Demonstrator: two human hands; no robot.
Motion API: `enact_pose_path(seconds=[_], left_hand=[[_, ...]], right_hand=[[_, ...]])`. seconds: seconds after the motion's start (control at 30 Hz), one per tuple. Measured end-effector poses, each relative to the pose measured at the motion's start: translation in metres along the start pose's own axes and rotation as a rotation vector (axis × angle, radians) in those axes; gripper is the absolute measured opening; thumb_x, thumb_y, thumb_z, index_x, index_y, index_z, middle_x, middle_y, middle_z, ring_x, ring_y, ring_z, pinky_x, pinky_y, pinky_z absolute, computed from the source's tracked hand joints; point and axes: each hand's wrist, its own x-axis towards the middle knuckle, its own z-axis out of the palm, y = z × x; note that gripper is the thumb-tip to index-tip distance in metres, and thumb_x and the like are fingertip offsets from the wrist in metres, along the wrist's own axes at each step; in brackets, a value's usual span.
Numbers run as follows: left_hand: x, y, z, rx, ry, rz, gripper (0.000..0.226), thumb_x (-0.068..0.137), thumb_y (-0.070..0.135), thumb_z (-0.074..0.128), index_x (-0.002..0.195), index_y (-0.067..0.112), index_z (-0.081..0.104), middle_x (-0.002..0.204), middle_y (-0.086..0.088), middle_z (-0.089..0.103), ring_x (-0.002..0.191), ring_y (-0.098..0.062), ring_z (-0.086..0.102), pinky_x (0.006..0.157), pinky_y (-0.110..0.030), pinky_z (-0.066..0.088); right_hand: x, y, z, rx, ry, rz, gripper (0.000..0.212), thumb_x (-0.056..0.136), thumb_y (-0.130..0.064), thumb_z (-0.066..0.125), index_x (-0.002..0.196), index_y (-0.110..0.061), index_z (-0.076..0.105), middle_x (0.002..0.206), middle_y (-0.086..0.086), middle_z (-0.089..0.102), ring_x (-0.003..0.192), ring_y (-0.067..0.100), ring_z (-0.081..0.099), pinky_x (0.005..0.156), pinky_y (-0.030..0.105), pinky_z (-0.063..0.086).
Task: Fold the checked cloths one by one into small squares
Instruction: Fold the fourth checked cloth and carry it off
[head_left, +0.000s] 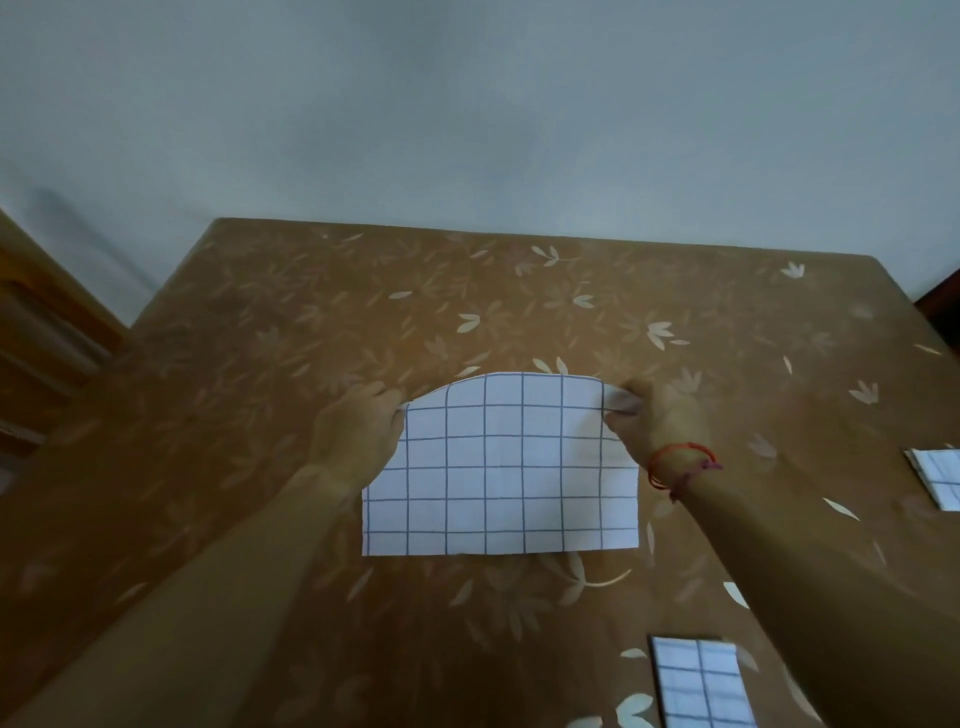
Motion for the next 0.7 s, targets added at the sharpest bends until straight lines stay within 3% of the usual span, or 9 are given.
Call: enact_pose_path(seconds=[0.03, 0.07, 0.13, 0.17, 0.23, 0.27, 0.53, 0.7], left_hand=[[0.002, 0.0, 0.001, -0.003, -0.01, -0.012, 0.009, 0.086, 0.006, 0.063, 0.077, 0.006, 0.064, 0.075, -0.009, 0.058, 0.073, -0.031, 0.056, 0.055, -0.035, 0.048], [0.003, 0.0, 0.003, 0.003, -0.032, -0.021, 0.006, 0.086, 0.007, 0.062, 0.08, 0.006, 0.065, 0.078, -0.009, 0.059, 0.076, -0.032, 0.057, 0.057, -0.038, 0.05], [0.007, -0.001, 0.007, 0.014, -0.048, -0.036, 0.01, 0.086, 0.008, 0.062, 0.094, 0.006, 0.067, 0.089, -0.01, 0.062, 0.084, -0.033, 0.057, 0.062, -0.04, 0.052], [0.007, -0.001, 0.008, 0.018, -0.059, -0.043, 0.018, 0.086, 0.009, 0.062, 0.103, 0.006, 0.066, 0.096, -0.01, 0.063, 0.089, -0.033, 0.057, 0.066, -0.041, 0.052], [0.006, -0.001, 0.01, 0.03, -0.061, -0.037, 0.03, 0.087, 0.013, 0.062, 0.117, 0.007, 0.062, 0.109, -0.011, 0.062, 0.099, -0.032, 0.056, 0.073, -0.042, 0.052], [0.005, -0.001, 0.01, 0.04, -0.074, -0.04, 0.034, 0.087, 0.014, 0.063, 0.12, 0.008, 0.06, 0.113, -0.011, 0.06, 0.103, -0.032, 0.055, 0.077, -0.043, 0.052], [-0.03, 0.013, 0.028, 0.024, -0.124, -0.017, 0.034, 0.088, 0.018, 0.062, 0.121, 0.01, 0.06, 0.119, -0.004, 0.057, 0.108, -0.025, 0.053, 0.074, -0.037, 0.053], [-0.083, 0.036, 0.05, 0.008, -0.258, 0.037, 0.033, 0.092, 0.023, 0.055, 0.122, 0.012, 0.06, 0.127, -0.005, 0.057, 0.118, -0.023, 0.052, 0.085, -0.036, 0.052]], right_hand=[[0.015, 0.007, 0.009, 0.059, 0.008, 0.006, 0.036, 0.09, -0.016, 0.056, 0.122, 0.0, 0.06, 0.103, 0.01, 0.065, 0.07, 0.014, 0.058, 0.062, 0.023, 0.047], [0.015, 0.006, 0.011, 0.067, -0.016, 0.023, 0.036, 0.092, -0.017, 0.056, 0.123, -0.001, 0.06, 0.104, 0.009, 0.065, 0.077, 0.016, 0.06, 0.071, 0.026, 0.048], [0.01, -0.006, 0.009, 0.13, 0.122, -0.031, 0.039, 0.094, -0.029, 0.054, 0.125, -0.007, 0.06, 0.108, 0.009, 0.067, 0.098, 0.021, 0.062, 0.095, 0.031, 0.045], [-0.004, -0.017, 0.003, 0.176, 0.259, -0.072, 0.036, 0.092, -0.034, 0.055, 0.121, -0.014, 0.061, 0.103, 0.007, 0.068, 0.096, 0.022, 0.063, 0.095, 0.033, 0.047], [-0.022, -0.033, -0.01, 0.214, 0.54, -0.197, 0.029, 0.083, -0.032, 0.065, 0.111, -0.027, 0.061, 0.094, -0.001, 0.067, 0.085, 0.02, 0.064, 0.083, 0.036, 0.056], [-0.03, -0.039, -0.015, 0.209, 0.579, -0.23, 0.033, 0.08, -0.029, 0.068, 0.112, -0.029, 0.06, 0.094, -0.004, 0.066, 0.084, 0.019, 0.064, 0.08, 0.037, 0.057], [-0.055, -0.044, -0.001, 0.121, 0.475, -0.202, 0.052, 0.08, -0.032, 0.07, 0.128, -0.029, 0.051, 0.127, 0.001, 0.055, 0.106, 0.022, 0.059, 0.086, 0.038, 0.053], [-0.081, -0.047, 0.049, -0.021, 0.413, -0.314, 0.053, 0.086, -0.035, 0.06, 0.136, -0.023, 0.046, 0.132, 0.002, 0.049, 0.115, 0.023, 0.052, 0.092, 0.035, 0.049]])
